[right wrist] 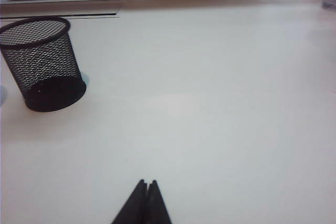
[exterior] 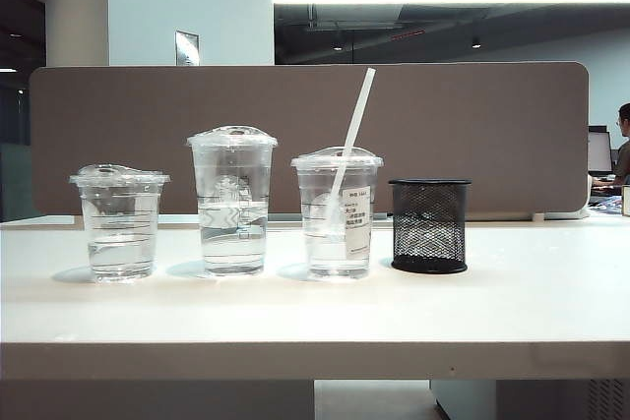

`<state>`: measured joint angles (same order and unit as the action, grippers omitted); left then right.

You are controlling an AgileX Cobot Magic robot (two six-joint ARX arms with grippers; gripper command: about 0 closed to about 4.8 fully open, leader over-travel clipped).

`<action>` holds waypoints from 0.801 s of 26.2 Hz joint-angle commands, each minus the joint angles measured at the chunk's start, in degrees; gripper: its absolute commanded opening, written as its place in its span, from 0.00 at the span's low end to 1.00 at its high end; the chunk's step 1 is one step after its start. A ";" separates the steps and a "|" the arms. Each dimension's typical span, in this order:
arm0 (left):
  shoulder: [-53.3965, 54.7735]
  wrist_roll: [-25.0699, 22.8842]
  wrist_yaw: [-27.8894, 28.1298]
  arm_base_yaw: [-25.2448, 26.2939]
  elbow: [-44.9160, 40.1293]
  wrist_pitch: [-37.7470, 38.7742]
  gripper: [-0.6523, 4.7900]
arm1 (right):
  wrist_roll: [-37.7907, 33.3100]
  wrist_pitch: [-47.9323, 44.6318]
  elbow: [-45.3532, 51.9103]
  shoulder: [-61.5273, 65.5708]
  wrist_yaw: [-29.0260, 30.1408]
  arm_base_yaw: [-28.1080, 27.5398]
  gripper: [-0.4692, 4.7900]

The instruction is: Pick up the straw and insert it into the medium coffee cup.

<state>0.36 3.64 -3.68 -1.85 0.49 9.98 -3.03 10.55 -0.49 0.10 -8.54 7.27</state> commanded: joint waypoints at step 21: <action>0.04 -0.24 -0.20 0.00 0.04 -0.17 0.11 | -0.17 -0.09 0.24 -0.07 8.48 -1.22 0.08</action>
